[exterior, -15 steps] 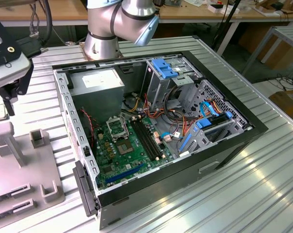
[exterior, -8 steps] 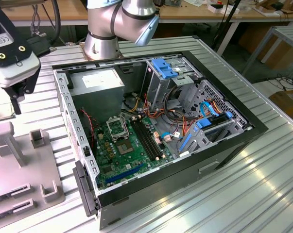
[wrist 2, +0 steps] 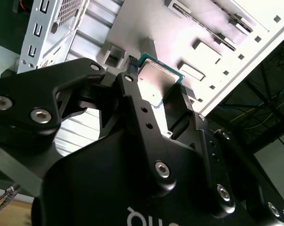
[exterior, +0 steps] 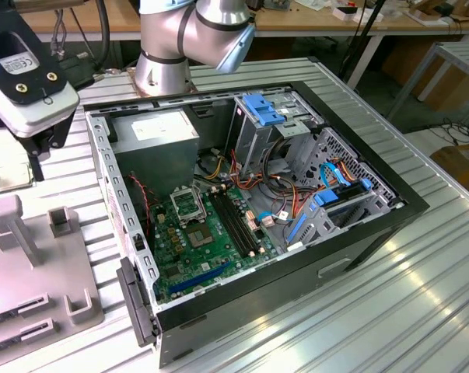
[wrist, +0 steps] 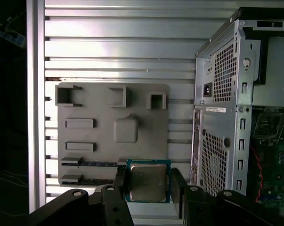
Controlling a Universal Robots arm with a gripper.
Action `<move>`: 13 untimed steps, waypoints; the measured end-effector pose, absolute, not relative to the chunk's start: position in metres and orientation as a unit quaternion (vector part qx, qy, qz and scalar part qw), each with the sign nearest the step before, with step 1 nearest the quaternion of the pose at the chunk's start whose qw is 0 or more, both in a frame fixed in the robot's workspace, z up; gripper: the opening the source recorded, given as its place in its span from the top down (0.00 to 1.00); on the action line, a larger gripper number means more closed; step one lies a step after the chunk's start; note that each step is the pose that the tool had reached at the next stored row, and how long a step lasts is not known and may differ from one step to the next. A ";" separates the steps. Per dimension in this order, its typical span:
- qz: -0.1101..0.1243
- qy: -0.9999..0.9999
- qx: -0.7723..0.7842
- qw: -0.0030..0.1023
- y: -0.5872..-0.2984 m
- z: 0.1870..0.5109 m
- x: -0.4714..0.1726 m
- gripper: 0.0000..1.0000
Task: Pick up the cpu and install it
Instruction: 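Pick up the cpu and move it towards the insertion slot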
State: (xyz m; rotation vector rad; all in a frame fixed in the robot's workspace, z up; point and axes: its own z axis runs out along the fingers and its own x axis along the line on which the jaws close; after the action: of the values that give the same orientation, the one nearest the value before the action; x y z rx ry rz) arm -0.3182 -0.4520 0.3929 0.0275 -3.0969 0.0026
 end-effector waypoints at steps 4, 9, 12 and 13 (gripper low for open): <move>0.001 -1.000 0.009 0.022 -0.452 0.393 -0.311 0.53; 0.001 -1.000 0.009 0.022 -0.452 0.393 -0.303 0.53; 0.001 -1.000 0.009 0.022 -0.452 0.393 -0.299 0.53; 0.001 -1.000 0.009 0.022 -0.452 0.393 -0.297 0.53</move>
State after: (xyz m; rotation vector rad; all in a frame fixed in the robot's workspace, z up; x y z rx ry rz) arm -0.2972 -0.4520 0.3929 0.0275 -3.0969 0.0026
